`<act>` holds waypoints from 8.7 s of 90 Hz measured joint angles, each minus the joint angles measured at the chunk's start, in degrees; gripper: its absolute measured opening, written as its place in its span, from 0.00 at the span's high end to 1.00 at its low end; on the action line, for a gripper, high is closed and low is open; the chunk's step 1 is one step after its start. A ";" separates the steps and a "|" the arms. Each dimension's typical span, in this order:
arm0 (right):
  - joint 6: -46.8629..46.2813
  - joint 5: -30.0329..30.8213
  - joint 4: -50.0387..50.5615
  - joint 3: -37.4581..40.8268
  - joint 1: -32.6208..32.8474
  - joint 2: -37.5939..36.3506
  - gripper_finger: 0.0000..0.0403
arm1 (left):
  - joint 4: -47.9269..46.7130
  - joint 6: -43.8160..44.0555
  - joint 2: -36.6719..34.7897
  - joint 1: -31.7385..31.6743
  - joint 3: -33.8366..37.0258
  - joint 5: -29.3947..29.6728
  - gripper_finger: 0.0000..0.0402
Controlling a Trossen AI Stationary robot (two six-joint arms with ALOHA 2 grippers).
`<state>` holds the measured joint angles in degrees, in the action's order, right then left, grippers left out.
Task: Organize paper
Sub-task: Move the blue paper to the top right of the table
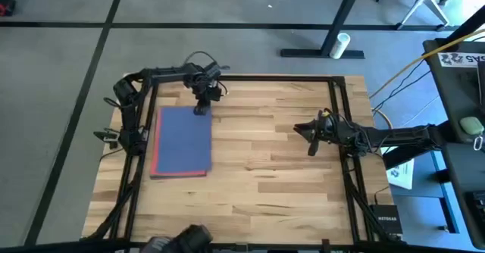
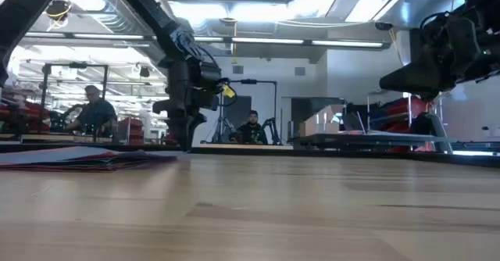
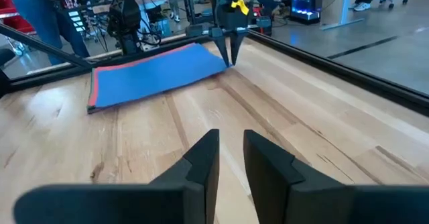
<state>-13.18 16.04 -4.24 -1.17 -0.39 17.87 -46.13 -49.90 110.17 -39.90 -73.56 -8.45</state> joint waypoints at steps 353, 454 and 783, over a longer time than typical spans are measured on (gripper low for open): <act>12.82 -8.09 12.19 -32.59 0.03 44.65 1.00 | 22.44 38.00 -4.84 37.07 3.79 18.31 1.00; 10.40 -8.16 17.65 -32.59 0.01 44.66 1.00 | 33.75 37.67 4.95 35.12 2.19 16.98 1.00; -13.93 -7.50 18.60 -30.49 -10.16 64.87 1.00 | 82.04 69.46 -11.67 33.27 33.83 12.71 1.00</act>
<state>-27.10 8.54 14.35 -31.66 -10.55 82.74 35.91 19.56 98.50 -6.63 -39.73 4.26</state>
